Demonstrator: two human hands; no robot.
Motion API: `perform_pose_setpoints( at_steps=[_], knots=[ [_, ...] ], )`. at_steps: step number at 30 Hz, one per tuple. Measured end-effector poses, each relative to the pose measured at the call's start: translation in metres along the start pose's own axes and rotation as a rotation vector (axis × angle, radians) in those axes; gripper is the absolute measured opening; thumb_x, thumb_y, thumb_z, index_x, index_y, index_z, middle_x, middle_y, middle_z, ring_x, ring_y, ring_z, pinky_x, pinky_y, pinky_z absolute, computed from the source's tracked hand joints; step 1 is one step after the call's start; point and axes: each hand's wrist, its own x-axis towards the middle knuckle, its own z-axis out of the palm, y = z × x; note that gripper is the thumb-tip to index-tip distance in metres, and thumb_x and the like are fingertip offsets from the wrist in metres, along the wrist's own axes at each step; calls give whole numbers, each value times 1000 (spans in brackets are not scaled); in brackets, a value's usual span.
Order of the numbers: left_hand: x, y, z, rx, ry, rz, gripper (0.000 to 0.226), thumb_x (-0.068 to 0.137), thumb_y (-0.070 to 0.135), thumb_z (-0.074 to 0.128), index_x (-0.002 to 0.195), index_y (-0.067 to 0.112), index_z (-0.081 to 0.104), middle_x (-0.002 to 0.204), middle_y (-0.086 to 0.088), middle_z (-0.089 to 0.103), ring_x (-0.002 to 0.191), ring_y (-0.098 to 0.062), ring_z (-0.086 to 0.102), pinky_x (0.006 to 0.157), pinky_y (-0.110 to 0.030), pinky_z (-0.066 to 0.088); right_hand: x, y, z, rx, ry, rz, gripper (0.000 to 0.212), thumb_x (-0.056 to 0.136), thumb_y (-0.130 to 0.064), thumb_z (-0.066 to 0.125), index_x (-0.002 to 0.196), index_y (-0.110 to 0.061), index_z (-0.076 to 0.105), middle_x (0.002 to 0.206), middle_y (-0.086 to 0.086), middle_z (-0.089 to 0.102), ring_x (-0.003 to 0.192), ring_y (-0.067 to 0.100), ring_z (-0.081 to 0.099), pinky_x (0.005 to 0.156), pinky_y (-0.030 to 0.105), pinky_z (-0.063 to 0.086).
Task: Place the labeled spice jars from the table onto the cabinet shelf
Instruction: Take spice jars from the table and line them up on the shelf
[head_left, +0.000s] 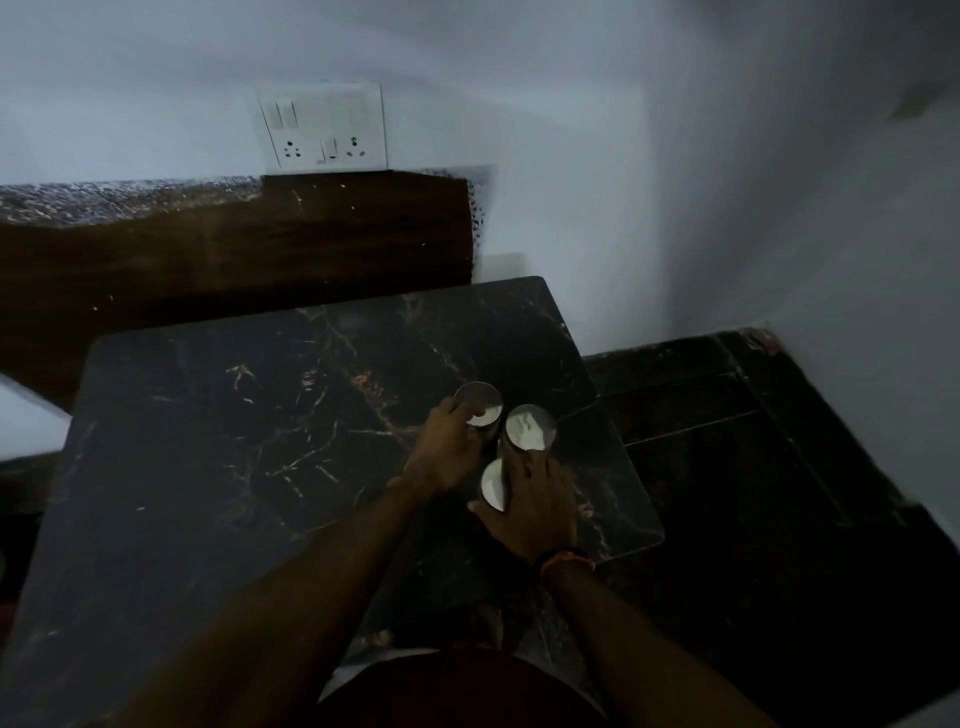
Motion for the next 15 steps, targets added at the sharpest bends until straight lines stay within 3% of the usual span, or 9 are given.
perform_pose_setpoints(
  at_steps=[4, 7, 11, 13, 15],
  knots=[
    [-2, 5, -9, -42, 30, 19, 40, 92, 27, 63, 131, 20, 56, 121, -1, 50, 111, -18, 49, 88, -27, 40, 1, -2, 4, 50, -23, 14, 100, 78, -65, 61, 158, -23, 19, 158, 8, 30, 144, 27, 32, 117, 41, 32],
    [-5, 8, -19, -123, 55, 47, 33, 90, 17, 64, 123, 19, 60, 108, 7, 54, 102, -13, 55, 80, -18, 41, 3, -6, 2, 115, 1, 13, 89, 79, -58, 66, 153, -23, 31, 156, 4, 35, 142, 24, 33, 115, 34, 32],
    [-8, 1, -32, -238, 43, -13, 30, 94, 5, 59, 122, 13, 62, 106, -1, 67, 97, -12, 66, 85, -29, 56, 6, -19, -7, 151, 47, -15, 76, 74, -58, 69, 138, -24, 49, 137, 1, 52, 125, 22, 45, 102, 33, 40],
    [-10, -4, -37, -312, 71, -62, 24, 94, 4, 59, 117, 13, 64, 100, -2, 71, 91, -8, 69, 81, -28, 56, 12, -26, -16, 188, 77, -43, 72, 70, -60, 71, 131, -26, 52, 128, 0, 55, 116, 21, 49, 97, 34, 44],
    [-13, -7, -41, -418, 97, -127, 19, 95, 3, 59, 108, 15, 67, 94, -3, 73, 87, -6, 69, 79, -26, 53, 22, -32, -32, 309, 31, -71, 77, 68, -60, 74, 134, -29, 50, 131, -3, 52, 120, 18, 47, 99, 34, 43]
  ],
)
